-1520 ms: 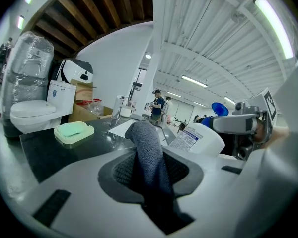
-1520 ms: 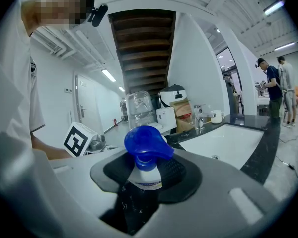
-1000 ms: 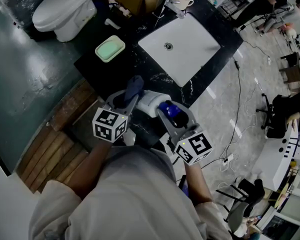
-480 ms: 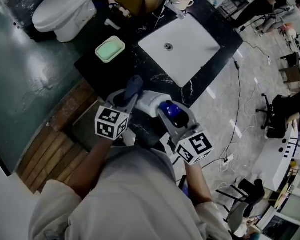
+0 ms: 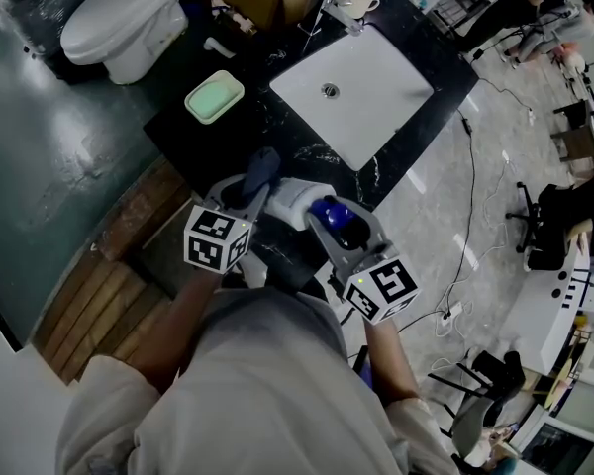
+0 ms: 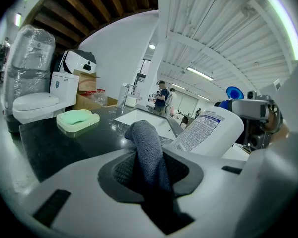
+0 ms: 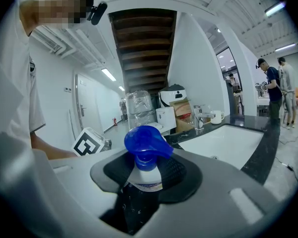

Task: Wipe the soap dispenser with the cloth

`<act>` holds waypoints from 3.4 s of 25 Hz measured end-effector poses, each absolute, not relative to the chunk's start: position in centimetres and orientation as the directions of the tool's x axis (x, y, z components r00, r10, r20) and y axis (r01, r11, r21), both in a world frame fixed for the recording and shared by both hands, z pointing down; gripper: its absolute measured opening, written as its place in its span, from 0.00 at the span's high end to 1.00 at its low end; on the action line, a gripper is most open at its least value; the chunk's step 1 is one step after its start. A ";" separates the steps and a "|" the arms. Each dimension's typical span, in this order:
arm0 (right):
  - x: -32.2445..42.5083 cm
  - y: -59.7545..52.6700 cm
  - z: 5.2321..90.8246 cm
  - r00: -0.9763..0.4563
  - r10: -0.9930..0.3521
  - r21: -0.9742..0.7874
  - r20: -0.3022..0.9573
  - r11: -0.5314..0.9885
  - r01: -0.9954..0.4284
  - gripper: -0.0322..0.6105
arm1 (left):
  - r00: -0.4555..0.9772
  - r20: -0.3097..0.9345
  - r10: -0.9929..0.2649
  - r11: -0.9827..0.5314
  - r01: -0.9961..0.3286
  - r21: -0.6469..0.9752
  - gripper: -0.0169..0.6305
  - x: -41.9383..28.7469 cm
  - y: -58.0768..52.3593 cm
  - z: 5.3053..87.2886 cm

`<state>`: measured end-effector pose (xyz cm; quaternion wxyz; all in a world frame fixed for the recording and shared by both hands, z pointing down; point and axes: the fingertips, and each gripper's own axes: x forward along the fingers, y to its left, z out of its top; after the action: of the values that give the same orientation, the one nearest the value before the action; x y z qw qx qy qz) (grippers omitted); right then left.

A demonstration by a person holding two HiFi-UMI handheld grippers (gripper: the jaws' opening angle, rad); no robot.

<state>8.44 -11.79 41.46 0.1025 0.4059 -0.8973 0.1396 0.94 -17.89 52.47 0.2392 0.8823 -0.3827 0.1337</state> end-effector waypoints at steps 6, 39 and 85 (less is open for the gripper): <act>8.4 -11.9 41.4 -0.653 -0.697 -0.166 0.297 0.635 -0.754 0.74 | 0.674 0.419 -0.608 -0.597 -0.736 0.319 0.83 1.0 -17.9 52.4; 8.0 -11.8 41.5 -0.671 -0.679 -0.148 0.299 0.662 -0.735 0.74 | 0.720 0.415 -0.555 -0.669 -0.684 0.292 0.83 2.2 -18.1 50.6; 6.5 -11.8 41.2 -0.686 -0.675 -0.163 0.271 0.670 -0.724 0.74 | 0.790 0.259 -0.555 -0.733 -0.612 0.296 0.83 3.4 -15.7 43.2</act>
<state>6.49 -11.81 41.24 0.0942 0.3850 -0.9089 0.1294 3.40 -15.72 43.19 0.1857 0.9278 -0.3145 0.0767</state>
